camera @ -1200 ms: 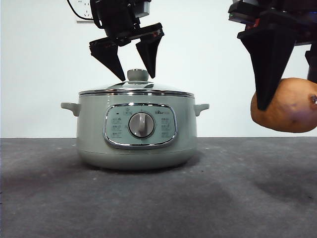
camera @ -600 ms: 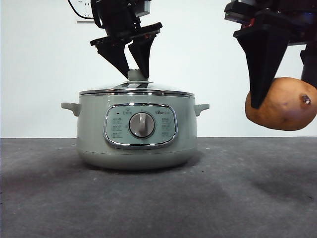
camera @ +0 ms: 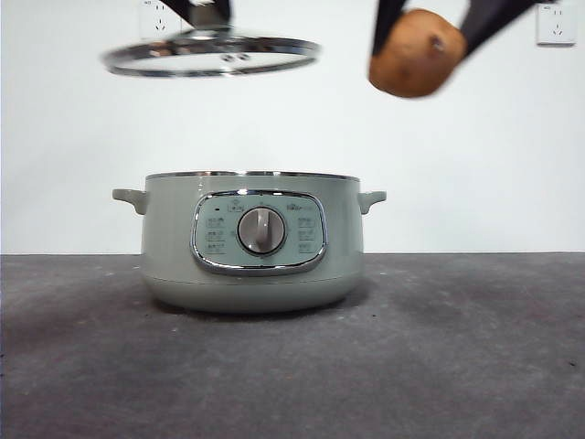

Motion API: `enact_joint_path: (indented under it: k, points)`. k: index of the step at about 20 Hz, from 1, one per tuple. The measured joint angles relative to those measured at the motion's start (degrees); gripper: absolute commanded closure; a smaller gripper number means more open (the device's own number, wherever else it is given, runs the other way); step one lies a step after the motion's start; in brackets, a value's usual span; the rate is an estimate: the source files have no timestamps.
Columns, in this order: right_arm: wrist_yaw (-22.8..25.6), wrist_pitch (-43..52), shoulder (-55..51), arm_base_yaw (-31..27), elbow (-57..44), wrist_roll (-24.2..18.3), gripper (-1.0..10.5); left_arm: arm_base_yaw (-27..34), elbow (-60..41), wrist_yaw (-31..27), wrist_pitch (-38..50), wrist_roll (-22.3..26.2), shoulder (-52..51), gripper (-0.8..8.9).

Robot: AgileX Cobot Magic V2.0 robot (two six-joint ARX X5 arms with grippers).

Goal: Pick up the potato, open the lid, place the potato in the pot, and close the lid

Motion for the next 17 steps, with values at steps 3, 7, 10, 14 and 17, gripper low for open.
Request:
enact_joint_path:
  k: [3, 7, 10, 14, 17]
  points:
    - [-1.6, -2.1, 8.1, 0.0, 10.7, -2.6, 9.6, 4.5, 0.0, -0.6, -4.6, 0.4, -3.5, 8.23]
    - [-2.3, -6.6, 23.6, 0.0, 27.7, -6.4, 9.6, 10.4, 0.0, -1.2, -8.7, 0.4, -9.3, 8.23]
    - [-2.4, -9.4, 35.1, 0.0, 39.5, -8.2, 9.6, 13.7, 0.0, -1.1, -11.1, 0.4, -11.4, 8.23]
    - [-2.3, -7.5, 46.4, 0.0, 49.4, -9.0, 9.6, 16.5, 0.0, -0.9, -14.0, 0.9, -11.5, 8.23]
    - [-2.3, -3.5, 50.7, 0.0, 50.3, -9.0, 9.6, 16.5, 0.0, -0.4, -14.4, 1.0, -11.5, 8.23]
